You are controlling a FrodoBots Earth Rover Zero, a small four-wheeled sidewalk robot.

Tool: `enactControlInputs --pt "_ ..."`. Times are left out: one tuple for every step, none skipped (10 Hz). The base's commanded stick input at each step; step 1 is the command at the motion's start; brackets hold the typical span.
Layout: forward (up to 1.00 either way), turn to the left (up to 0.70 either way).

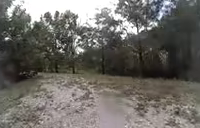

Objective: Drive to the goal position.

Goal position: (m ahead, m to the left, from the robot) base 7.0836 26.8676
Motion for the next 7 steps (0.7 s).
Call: enactControlInputs --pt "0.85 0.00" --pt "0.85 0.00" --pt "0.85 0.05" --pt "0.85 0.25" --pt "0.85 0.34" --pt "0.85 0.34" --pt "0.85 0.34"
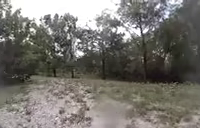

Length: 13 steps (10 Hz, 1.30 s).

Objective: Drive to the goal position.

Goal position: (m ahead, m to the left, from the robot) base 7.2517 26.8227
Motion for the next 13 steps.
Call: enactControlInputs --pt "0.85 0.34" --pt "0.85 0.34" --pt "0.85 0.15" --pt "0.85 0.00" --pt "0.85 0.00" --pt "0.85 0.02" --pt "0.85 0.08" --pt "0.85 0.33" --pt "0.85 0.34" --pt "0.85 0.21" --pt "0.85 0.00" --pt "0.85 0.00" --pt "0.85 0.00"
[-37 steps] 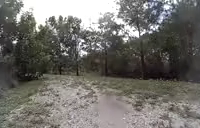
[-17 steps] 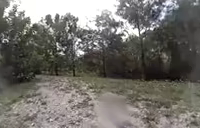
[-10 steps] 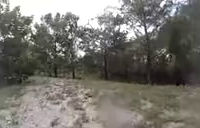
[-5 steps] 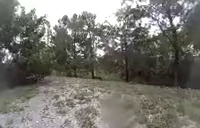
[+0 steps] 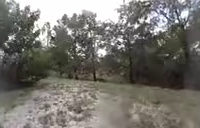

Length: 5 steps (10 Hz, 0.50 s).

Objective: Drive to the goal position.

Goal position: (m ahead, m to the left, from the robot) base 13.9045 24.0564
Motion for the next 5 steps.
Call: enactControlInputs --pt "0.85 0.00" --pt "0.85 0.00" --pt "0.85 0.00" --pt "0.85 0.00" --pt "0.85 0.34"
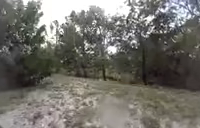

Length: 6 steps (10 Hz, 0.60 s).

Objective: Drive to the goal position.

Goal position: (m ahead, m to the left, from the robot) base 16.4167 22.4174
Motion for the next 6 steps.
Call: enactControlInputs --pt "0.85 0.34" --pt "0.85 0.34" --pt "0.85 0.34" --pt "0.85 0.34" --pt "0.85 0.00" --pt "0.85 0.00"
